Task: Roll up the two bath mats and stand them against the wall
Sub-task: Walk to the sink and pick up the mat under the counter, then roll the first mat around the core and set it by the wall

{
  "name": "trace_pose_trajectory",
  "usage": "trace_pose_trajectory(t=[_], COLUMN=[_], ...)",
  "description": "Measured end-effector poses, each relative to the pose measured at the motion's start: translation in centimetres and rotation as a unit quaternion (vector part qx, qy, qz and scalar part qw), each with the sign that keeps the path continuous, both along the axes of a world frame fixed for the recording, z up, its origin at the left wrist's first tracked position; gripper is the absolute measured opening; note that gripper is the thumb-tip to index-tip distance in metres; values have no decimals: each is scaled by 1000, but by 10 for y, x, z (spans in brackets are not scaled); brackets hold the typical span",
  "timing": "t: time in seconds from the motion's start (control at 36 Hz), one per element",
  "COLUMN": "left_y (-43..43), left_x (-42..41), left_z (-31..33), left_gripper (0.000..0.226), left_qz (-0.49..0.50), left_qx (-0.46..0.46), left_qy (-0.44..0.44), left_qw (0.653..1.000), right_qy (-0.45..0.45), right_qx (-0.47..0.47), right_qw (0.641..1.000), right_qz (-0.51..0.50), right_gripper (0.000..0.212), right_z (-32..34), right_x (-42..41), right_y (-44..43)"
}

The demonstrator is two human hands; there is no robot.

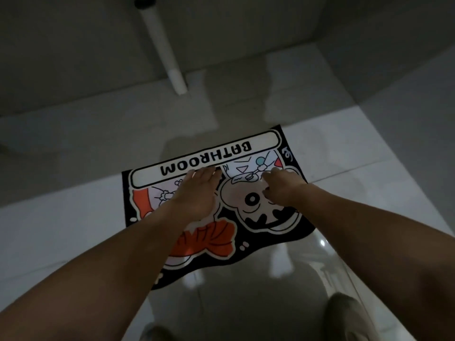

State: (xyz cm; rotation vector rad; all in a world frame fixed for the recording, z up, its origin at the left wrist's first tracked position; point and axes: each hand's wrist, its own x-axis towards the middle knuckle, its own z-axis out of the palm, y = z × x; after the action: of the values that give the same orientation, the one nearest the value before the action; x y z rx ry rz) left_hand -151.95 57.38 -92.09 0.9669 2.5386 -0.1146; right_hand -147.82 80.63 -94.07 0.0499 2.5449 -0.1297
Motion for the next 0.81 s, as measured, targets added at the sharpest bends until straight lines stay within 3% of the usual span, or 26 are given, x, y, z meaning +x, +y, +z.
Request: trace_pose_trajectory(t=[0.19,0.33,0.47,0.64,0.81], left_y=[26,33,36,37,36], left_x=[5,2,-6,-8,-9], left_z=[-29,-43,-42,-37,-28], left_gripper=[68,69,69,68,64], left_qz=[-30,-50,-52,-55,-72], left_qx=[22,21,49,60,87], left_qy=[6,4,19,19,30], left_qw=[999,999,997,996,993], right_qy=[-10,-12,-39,61,-1], right_qx=[16,44,-15,-75,-79], right_qw=[994,984,973,942,925], right_qz=[-104,-171,-228,-322,-371], right_gripper=[45,56,56,56,46], right_z=[-48,-68,-74,-75,-70], right_x=[12,22,35,31,15], right_y=[39,59,65,60,47])
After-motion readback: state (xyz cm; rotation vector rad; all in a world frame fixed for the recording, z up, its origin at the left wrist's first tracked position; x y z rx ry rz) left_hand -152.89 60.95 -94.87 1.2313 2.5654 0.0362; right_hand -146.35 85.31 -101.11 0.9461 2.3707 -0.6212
